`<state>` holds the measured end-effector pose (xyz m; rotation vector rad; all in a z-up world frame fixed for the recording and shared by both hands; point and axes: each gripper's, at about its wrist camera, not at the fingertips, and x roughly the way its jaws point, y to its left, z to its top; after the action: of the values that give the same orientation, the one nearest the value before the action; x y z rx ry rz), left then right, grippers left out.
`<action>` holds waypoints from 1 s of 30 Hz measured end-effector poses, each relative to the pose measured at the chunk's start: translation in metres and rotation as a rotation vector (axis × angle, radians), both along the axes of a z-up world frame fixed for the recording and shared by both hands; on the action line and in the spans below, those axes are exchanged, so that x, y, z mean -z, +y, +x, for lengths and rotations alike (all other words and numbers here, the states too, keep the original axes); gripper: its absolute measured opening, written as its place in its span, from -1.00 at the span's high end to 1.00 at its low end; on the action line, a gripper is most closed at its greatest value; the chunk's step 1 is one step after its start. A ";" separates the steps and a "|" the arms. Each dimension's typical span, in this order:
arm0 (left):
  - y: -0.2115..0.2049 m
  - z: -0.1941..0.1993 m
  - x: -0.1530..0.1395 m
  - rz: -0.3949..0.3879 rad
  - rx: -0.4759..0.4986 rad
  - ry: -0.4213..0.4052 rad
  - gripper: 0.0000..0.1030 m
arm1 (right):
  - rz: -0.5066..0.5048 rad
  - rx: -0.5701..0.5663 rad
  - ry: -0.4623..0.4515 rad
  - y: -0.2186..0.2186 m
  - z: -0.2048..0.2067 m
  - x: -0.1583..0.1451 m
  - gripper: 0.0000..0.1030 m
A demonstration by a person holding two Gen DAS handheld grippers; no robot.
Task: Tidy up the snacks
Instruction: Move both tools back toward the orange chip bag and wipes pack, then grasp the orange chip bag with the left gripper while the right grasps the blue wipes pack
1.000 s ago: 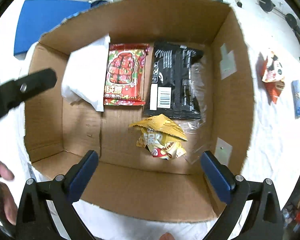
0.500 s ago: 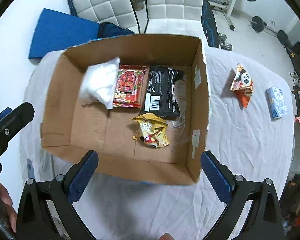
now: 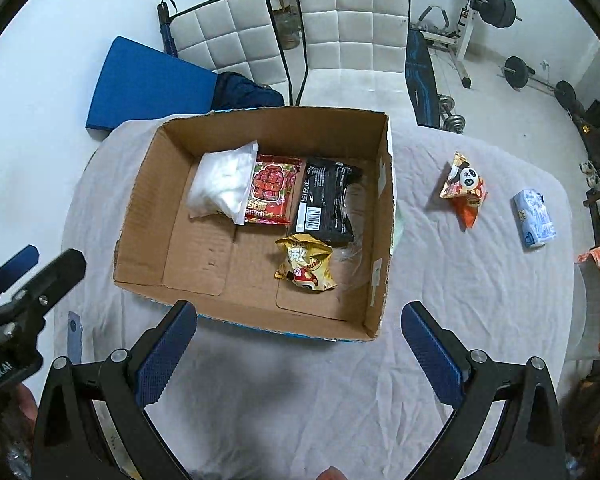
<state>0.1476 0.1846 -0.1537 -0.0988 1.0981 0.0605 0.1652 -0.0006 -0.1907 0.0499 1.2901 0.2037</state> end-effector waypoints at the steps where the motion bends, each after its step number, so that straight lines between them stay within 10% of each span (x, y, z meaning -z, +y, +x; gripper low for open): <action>1: -0.001 -0.001 0.001 -0.002 -0.001 0.002 -0.99 | 0.007 0.000 0.002 -0.003 0.000 -0.001 -1.00; 10: -0.055 0.019 -0.014 -0.041 0.065 -0.006 -0.99 | 0.055 0.075 0.029 -0.073 0.009 -0.005 -1.00; 19: -0.197 0.105 -0.004 -0.172 0.310 0.082 -0.99 | -0.041 0.284 0.026 -0.228 0.046 0.000 -1.00; 30: -0.356 0.209 0.112 -0.071 0.513 0.344 -0.94 | -0.071 0.353 0.168 -0.374 0.130 0.085 -1.00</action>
<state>0.3563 -0.1710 -0.2652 0.1369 1.4401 -0.4359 0.2951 -0.3750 -0.2761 0.2363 1.4309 -0.1518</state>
